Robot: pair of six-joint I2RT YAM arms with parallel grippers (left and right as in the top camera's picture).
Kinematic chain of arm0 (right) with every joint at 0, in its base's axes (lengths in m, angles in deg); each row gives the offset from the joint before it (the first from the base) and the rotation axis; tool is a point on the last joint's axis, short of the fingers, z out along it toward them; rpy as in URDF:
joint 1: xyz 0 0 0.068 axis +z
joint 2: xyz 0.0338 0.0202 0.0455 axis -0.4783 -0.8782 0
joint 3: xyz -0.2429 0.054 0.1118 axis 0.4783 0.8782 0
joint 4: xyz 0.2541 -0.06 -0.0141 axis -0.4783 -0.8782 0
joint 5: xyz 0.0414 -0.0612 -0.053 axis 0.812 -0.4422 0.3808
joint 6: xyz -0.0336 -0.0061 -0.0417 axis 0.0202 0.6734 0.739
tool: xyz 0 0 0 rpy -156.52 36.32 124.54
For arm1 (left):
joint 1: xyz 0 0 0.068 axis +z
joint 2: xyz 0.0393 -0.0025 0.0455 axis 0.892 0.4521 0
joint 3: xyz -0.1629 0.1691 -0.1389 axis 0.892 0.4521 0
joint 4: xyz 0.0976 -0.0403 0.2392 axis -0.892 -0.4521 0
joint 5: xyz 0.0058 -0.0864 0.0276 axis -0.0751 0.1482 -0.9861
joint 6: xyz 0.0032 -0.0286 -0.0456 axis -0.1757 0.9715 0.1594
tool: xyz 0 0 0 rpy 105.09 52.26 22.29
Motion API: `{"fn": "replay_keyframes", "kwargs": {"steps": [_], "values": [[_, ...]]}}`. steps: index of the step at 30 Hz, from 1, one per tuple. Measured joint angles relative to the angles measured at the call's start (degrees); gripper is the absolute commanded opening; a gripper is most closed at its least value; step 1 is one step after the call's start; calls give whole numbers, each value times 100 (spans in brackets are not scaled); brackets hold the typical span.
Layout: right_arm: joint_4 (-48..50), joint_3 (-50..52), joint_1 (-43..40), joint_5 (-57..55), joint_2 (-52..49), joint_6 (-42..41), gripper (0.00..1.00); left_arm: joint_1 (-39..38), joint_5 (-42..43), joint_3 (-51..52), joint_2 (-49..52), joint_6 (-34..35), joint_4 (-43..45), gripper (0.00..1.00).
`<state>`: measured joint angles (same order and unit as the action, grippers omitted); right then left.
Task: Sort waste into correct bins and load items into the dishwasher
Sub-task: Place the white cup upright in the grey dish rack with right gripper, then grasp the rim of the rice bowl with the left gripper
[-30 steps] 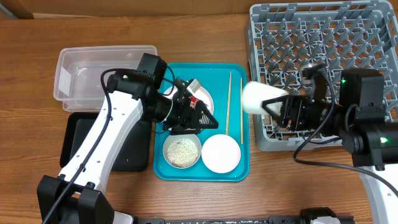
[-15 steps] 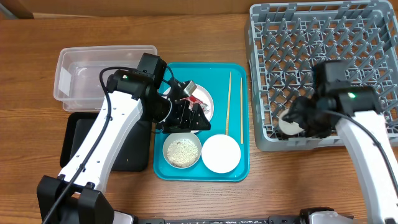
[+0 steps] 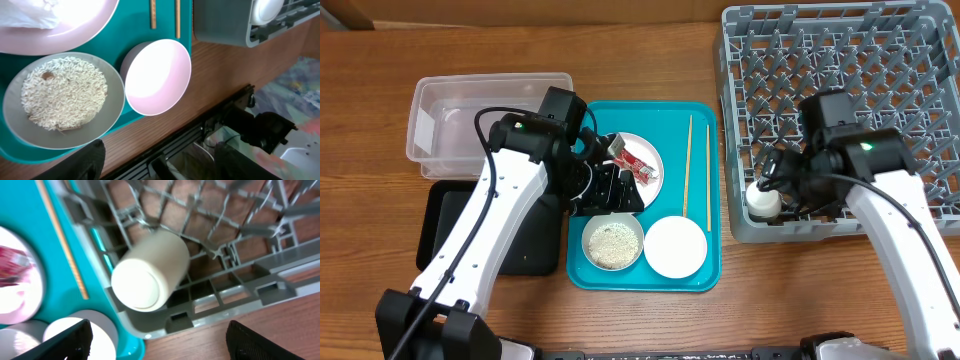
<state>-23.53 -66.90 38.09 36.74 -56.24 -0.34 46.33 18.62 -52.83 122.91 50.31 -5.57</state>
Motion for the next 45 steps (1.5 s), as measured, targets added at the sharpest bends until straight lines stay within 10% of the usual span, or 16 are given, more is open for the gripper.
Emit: {"fn": "replay_keyframes", "kwargs": {"steps": [14, 30, 36, 45], "values": [[299, -271, 0, 595, 1799, 188, 92, -2430, -3161, 1213, -90, 2063, 938, 40], [216, -273, 0, 638, 1899, 201, 92, -2673, -3829, 2636, -81, 2782, 2319, 39], [219, -273, 0, 640, 1899, 201, 92, -2673, -3807, 2708, -79, 2704, 2284, 16], [212, -273, 0, 638, 1899, 203, 93, -2673, -3773, 1853, -170, 2594, 1416, 44]]}}
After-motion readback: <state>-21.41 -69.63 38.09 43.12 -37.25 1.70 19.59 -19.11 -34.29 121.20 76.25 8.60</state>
